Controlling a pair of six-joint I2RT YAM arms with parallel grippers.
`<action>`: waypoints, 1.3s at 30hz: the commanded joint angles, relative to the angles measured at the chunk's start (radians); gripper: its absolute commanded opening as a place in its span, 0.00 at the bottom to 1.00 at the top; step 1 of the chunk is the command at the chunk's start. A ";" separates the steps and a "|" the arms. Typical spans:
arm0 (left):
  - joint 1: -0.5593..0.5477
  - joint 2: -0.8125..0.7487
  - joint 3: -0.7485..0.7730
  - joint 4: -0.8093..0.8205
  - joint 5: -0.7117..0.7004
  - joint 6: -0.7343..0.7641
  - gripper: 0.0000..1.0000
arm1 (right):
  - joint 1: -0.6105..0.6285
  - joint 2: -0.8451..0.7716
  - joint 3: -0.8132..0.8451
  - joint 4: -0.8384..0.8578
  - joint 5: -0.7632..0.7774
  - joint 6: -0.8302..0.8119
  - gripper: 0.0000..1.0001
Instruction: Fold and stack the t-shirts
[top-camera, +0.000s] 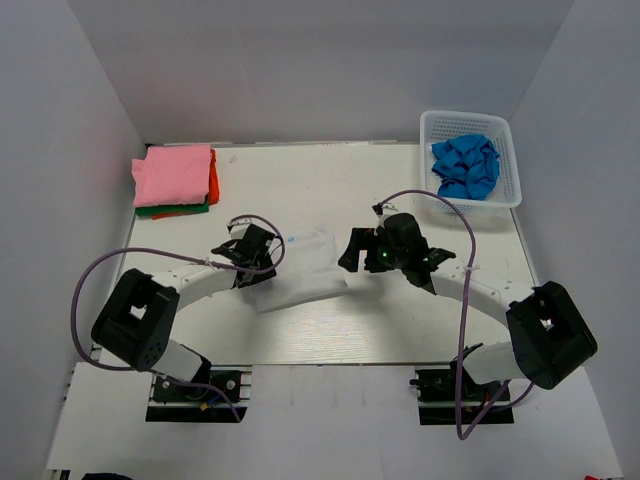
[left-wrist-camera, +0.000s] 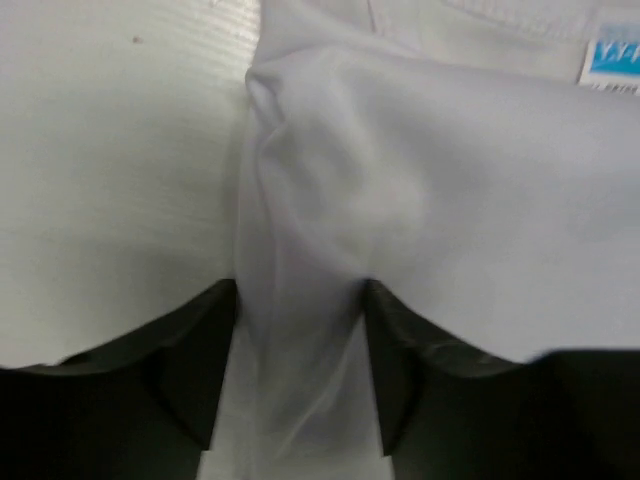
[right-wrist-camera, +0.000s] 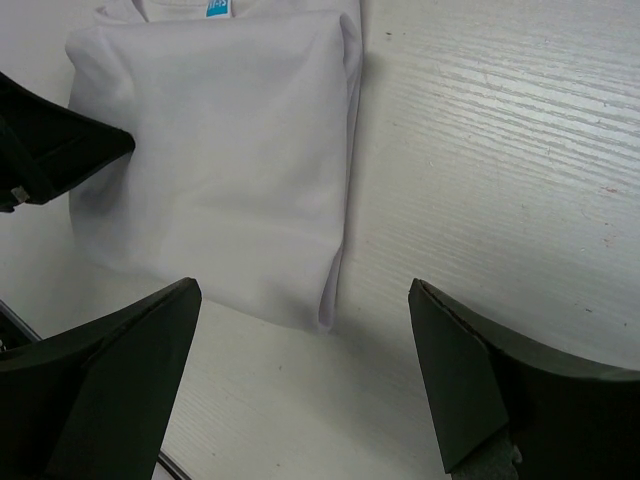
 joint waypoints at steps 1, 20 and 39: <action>0.002 0.072 -0.001 0.024 0.045 0.022 0.58 | -0.004 -0.024 0.004 0.035 -0.013 -0.015 0.90; 0.029 0.222 0.501 -0.054 -0.181 0.553 0.00 | -0.007 -0.140 -0.066 0.076 0.195 -0.032 0.90; 0.310 0.238 0.772 0.111 -0.195 1.024 0.00 | -0.033 -0.197 -0.121 0.088 0.251 -0.047 0.90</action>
